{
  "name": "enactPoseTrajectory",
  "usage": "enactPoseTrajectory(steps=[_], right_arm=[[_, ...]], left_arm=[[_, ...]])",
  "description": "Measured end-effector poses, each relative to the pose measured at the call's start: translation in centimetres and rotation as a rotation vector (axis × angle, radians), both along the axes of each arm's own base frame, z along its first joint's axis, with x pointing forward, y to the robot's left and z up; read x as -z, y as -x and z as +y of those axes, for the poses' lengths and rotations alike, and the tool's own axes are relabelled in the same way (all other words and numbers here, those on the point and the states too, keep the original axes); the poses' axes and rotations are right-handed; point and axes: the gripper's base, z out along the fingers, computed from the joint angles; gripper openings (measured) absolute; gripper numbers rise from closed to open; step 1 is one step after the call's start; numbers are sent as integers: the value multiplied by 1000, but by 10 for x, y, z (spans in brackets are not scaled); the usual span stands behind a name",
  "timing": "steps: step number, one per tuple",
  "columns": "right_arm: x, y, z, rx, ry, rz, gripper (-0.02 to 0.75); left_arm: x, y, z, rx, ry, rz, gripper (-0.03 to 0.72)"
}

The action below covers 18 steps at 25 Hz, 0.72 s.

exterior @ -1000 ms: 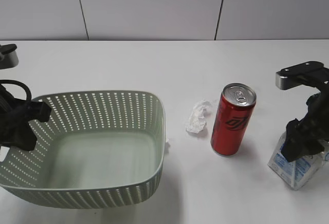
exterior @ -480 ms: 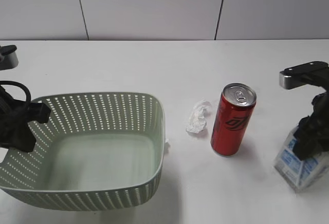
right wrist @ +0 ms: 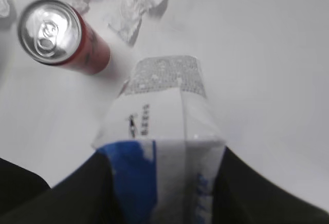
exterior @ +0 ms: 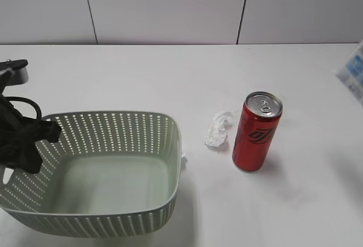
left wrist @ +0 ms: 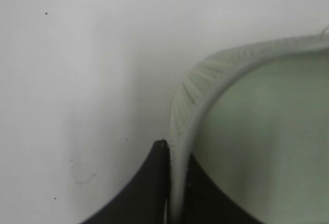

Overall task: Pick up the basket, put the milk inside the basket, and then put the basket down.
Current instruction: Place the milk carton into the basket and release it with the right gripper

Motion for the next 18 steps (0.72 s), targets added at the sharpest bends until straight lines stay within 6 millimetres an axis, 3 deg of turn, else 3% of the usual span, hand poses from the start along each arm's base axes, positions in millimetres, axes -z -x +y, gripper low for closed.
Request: enactPoseTrajectory(steps=[4,8,11,15,18], right_arm=[[-43,-6,33,-104,-17,-101,304],[-55,-11,96,-268,-59,-120,304],[-39,-11,153,-389,-58,-62,304],[-1,2,228,-549,-16,35,304],[31,12,267,-620,15,102,304]], left_arm=[[0,-1,0,-1,2,-10,-1],[0,-1,0,-1,2,-10,-1],[0,-1,0,-1,2,-10,-1],[0,-1,0,0,2,-12,-1],[0,-2,0,0,3,-15,-1]])
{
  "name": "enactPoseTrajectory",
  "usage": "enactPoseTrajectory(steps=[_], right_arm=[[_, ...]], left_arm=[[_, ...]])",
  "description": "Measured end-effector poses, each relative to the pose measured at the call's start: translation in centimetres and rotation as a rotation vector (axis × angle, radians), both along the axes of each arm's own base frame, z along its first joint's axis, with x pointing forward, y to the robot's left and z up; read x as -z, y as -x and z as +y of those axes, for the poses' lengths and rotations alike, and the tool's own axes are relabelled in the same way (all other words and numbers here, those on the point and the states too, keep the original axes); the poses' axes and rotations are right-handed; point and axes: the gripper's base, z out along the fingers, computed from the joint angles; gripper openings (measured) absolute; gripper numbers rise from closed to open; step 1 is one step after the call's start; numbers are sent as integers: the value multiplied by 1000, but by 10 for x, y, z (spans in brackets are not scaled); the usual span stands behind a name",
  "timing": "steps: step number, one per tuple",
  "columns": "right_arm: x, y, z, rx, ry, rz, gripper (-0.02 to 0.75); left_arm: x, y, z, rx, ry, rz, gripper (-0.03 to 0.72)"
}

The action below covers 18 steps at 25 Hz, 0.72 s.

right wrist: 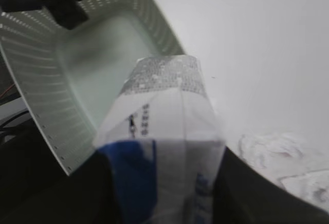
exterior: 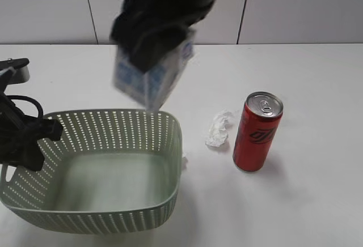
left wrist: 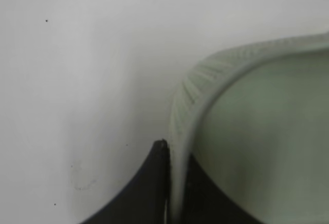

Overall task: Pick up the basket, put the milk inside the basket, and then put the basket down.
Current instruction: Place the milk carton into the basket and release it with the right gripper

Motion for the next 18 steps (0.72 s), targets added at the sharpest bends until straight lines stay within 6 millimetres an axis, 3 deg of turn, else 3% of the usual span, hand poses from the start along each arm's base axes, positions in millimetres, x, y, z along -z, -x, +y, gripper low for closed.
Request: enactPoseTrajectory(steps=[4,8,15,18], right_arm=[[43,-2,25,-14,77,76,304],[75,-9,34,-11,139,113,303],[93,-13,41,12,150,133,312],[93,-13,42,13,140,139,473]], left_arm=[[0,0,0,0,1,-2,-1],[0,0,0,0,1,-2,-1],[0,-1,0,-1,2,-7,-1],[0,-1,0,-1,2,-6,-1]])
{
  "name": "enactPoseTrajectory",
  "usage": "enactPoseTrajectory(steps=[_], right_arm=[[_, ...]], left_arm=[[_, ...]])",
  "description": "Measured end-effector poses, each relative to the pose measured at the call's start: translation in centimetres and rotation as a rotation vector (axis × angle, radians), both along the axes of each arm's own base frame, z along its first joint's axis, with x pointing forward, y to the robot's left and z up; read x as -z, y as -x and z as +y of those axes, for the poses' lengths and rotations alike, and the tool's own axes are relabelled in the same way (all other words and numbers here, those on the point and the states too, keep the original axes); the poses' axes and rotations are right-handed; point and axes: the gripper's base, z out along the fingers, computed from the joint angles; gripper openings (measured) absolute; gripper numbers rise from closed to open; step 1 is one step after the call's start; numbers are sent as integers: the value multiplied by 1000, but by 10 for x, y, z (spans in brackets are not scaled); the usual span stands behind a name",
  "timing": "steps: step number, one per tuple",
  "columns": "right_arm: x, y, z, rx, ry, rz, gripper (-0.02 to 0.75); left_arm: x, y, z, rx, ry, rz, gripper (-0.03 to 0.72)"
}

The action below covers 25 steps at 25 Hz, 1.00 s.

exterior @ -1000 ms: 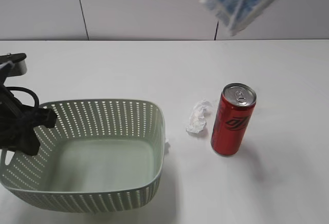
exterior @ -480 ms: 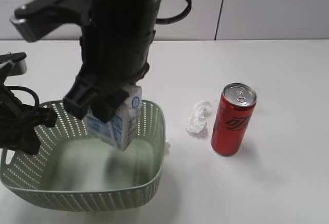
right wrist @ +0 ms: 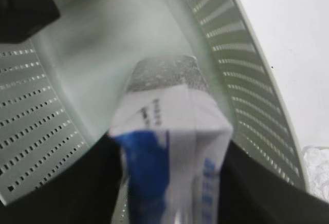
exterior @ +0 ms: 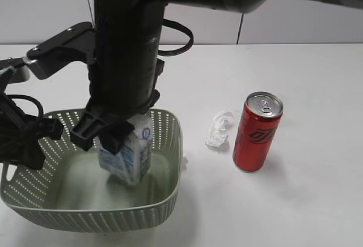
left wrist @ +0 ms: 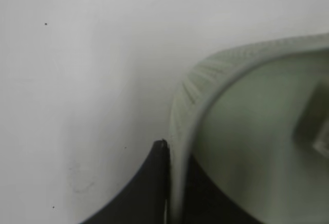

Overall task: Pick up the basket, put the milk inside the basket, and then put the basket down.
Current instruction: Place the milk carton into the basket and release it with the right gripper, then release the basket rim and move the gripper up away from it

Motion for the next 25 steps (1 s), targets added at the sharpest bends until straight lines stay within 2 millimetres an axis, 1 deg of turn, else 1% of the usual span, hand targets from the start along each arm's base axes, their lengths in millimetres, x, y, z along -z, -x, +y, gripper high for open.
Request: enactPoseTrajectory(steps=[1,3,8,10,13,15,16,18,19,23,25], right_arm=[[-1,0,0,0,-4,0,533],[-1,0,0,0,-4,0,589],[-3,0,0,5,-10,-2,594],[-13,1,-2,16,-31,-13,594],[-43,-2,-16,53,-94,-48,593],[-66,-14,-35,108,-143,-76,593],[-74,-21,-45,141,-164,-77,593],[-86,-41,-73,231,-193,-81,593],[-90,-50,-86,269,-192,-84,593],[-103,-90,-149,461,-199,-114,593],[-107,-107,-183,571,-205,-127,593]], left_arm=[[2,0,1,7,-13,4,0],[4,2,2,12,-24,21,0],[4,2,2,14,-22,25,0],[4,2,2,14,-23,28,0],[4,3,2,15,-22,35,0],[4,3,1,13,-21,34,0],[4,3,1,13,-20,34,0],[4,3,1,13,-20,37,0],[4,3,1,13,-20,38,0],[3,3,0,2,-4,45,0],[3,4,0,-1,-1,46,0]])
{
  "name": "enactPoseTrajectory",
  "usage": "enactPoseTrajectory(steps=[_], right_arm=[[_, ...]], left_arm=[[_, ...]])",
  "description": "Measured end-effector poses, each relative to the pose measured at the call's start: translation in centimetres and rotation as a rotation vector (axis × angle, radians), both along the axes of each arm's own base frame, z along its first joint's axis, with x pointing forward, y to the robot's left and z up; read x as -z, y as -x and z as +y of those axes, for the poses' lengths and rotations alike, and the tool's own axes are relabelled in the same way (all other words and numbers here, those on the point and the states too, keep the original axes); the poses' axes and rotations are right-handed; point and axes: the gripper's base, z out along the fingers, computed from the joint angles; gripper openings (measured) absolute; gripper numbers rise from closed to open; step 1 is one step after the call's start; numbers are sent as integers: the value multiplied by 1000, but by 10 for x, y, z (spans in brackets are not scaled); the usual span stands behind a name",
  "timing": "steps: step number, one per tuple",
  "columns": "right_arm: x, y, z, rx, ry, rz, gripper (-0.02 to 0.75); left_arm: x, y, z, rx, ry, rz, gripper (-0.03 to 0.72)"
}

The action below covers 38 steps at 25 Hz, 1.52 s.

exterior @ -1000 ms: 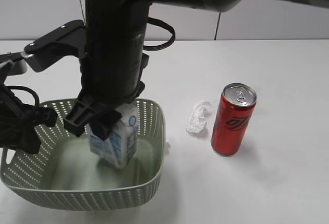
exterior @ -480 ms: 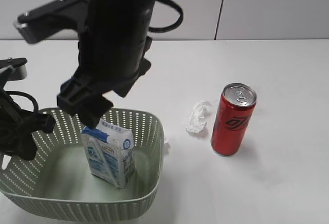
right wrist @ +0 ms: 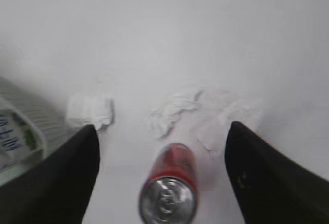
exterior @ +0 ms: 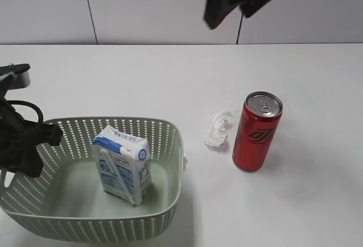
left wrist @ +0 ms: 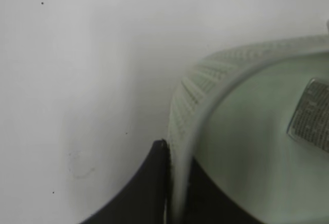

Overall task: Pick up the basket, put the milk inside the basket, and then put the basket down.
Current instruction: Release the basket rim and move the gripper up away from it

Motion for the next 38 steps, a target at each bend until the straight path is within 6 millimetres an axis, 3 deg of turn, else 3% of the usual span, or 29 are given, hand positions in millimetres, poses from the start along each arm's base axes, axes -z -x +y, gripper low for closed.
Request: enactPoseTrajectory(steps=[4,7,11,14,18,22,28,38], right_arm=[[-3,-20,-61,171,0,-4,593],[-1,-24,-100,268,38,0,593],[9,-14,-142,371,81,41,593],[10,4,-165,417,99,59,592],[9,40,-170,413,114,68,592],[14,83,-171,403,114,59,592],[31,151,-172,394,93,7,592],[58,253,-174,405,42,-224,592]], left_arm=[[0,1,0,1,-2,8,0],[0,1,0,1,-2,10,0],[0,0,0,-3,5,1,0],[0,0,-1,-6,8,-4,0],[-7,-6,-3,0,13,-21,0],[-26,-25,-10,13,22,-68,0],[-44,-72,-27,37,12,-90,0],[-46,-154,-42,10,22,-119,0]])
